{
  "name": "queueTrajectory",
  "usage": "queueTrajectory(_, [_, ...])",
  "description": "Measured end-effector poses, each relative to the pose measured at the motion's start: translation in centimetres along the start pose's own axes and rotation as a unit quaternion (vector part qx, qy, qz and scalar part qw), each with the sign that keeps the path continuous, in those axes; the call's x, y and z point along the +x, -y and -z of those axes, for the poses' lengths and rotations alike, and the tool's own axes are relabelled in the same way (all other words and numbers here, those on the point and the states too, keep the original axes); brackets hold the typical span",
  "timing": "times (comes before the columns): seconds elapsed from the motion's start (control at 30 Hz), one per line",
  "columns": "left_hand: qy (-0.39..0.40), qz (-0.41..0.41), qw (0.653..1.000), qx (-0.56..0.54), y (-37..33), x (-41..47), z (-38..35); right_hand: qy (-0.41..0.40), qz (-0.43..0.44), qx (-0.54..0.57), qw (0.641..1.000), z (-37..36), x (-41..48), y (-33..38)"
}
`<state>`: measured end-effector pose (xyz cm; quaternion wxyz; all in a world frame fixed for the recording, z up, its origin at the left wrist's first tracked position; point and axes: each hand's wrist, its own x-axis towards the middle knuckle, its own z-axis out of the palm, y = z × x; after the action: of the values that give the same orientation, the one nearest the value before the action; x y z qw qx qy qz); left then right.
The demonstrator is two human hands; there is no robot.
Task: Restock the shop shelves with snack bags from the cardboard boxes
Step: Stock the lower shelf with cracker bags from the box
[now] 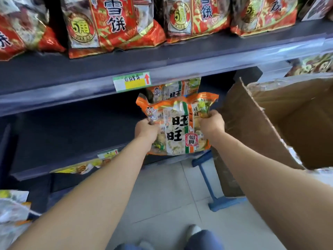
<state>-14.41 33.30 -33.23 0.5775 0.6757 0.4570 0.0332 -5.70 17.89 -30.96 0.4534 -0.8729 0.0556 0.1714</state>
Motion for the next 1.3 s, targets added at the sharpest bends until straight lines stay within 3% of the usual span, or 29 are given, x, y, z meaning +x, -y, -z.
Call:
queueTrajectory(0.27, [-0.015,-0.133,0.989,-0.063,0.3,8.0,-2.7,-0.086,0.082,0.088,0.989,-4.8,6.7,-0.4])
queueTrajectory(0.7, [-0.072,-0.243,0.959,-0.126,6.2,17.4,-9.7,-0.142,0.172,0.211,0.952,-11.6,17.5,-8.8])
queueTrajectory(0.8, [-0.09,-0.251,0.957,-0.112,6.4,18.6,-10.4,-0.155,0.187,0.183,0.953,-12.4,18.6,-9.9])
queueTrajectory(0.87, [-0.096,-0.225,0.967,-0.067,6.8,18.9,-10.7,-0.171,0.147,0.111,0.968,-12.7,18.7,-10.4])
queueTrajectory(0.97, [-0.095,-0.199,0.975,-0.022,7.3,18.7,-10.7,-0.135,0.103,0.09,0.981,-12.9,18.4,-11.0])
queueTrajectory(1.3, [-0.105,-0.198,0.971,-0.082,6.1,19.1,-10.0,-0.034,0.099,0.159,0.982,-12.4,19.6,-9.3])
